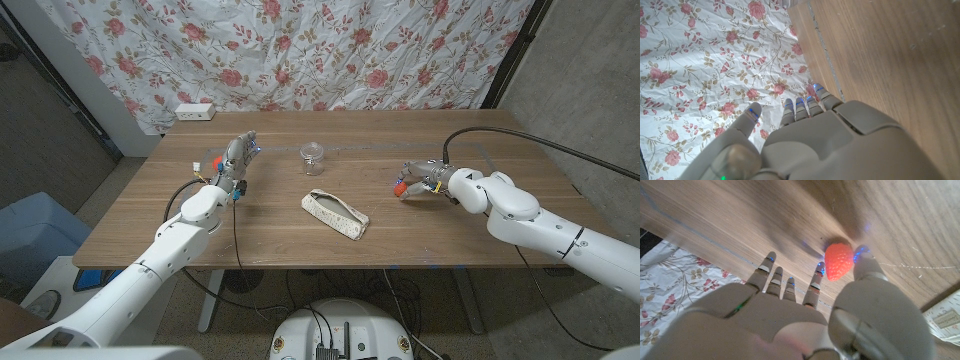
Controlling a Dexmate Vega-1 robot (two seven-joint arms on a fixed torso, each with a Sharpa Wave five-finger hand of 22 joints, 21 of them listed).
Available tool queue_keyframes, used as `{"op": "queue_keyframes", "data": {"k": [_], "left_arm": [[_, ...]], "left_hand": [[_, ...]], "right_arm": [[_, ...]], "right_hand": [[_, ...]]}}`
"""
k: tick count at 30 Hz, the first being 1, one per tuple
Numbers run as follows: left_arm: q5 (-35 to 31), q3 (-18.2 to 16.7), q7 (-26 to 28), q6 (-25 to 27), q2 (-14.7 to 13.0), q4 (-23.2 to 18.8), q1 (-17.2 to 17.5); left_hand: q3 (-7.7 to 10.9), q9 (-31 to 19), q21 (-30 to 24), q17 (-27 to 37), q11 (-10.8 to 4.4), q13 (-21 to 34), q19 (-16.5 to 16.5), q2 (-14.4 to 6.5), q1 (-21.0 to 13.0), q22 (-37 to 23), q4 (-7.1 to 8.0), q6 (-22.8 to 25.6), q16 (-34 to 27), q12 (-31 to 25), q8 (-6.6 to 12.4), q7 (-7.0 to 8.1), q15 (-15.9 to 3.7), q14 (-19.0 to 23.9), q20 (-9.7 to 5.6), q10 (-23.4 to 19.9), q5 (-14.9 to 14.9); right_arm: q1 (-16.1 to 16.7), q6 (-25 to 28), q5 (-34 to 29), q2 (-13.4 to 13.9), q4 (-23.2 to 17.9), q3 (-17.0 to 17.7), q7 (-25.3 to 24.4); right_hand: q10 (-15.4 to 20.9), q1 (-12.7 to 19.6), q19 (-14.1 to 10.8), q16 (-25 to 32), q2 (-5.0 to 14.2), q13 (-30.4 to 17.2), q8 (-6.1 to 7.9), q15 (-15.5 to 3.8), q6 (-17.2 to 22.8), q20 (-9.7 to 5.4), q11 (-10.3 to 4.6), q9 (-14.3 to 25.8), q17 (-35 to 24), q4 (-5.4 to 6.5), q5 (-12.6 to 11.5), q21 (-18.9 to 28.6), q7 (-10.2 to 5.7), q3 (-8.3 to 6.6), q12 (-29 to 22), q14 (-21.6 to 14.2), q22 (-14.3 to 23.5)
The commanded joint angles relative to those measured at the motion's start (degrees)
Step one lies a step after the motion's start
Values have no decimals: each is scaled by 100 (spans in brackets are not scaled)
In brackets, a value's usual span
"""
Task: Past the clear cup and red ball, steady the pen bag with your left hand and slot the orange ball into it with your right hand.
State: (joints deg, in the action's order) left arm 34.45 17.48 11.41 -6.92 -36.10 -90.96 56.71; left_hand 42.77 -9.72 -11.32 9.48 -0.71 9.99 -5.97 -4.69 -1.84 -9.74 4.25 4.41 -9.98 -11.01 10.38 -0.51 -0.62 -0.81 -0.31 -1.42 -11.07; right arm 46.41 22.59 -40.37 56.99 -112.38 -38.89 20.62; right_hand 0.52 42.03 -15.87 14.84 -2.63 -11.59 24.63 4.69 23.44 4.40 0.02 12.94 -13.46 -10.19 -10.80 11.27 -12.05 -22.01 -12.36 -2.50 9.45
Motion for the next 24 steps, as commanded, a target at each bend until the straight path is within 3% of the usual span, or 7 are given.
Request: {"op": "queue_keyframes", "data": {"k": [1,24], "left_arm": [[35,51,-94,21,26,101,-85],[39,75,-83,40,28,88,-79]], "left_hand": [[46,-27,20,12,26,14,-23,-428,23,-11,-11,65,-4,-1,6,2,7,5,31,-31,19],[53,-27,23,15,54,15,-22,-434,39,-12,9,68,-6,3,4,13,29,5,47,-20,18]], "right_arm": [[65,36,-99,-31,51,7,-210],[209,-105,-41,-31,83,122,-639]], "right_hand": [[93,133,-74,57,-12,-13,123,-30,204,-42,-57,33,-18,30,10,21,-19,-29,-55,-100,18],[435,332,-230,133,41,-9,533,-237,972,-116,-234,111,-53,70,7,-1,-40,-33,-83,-318,16]]}}
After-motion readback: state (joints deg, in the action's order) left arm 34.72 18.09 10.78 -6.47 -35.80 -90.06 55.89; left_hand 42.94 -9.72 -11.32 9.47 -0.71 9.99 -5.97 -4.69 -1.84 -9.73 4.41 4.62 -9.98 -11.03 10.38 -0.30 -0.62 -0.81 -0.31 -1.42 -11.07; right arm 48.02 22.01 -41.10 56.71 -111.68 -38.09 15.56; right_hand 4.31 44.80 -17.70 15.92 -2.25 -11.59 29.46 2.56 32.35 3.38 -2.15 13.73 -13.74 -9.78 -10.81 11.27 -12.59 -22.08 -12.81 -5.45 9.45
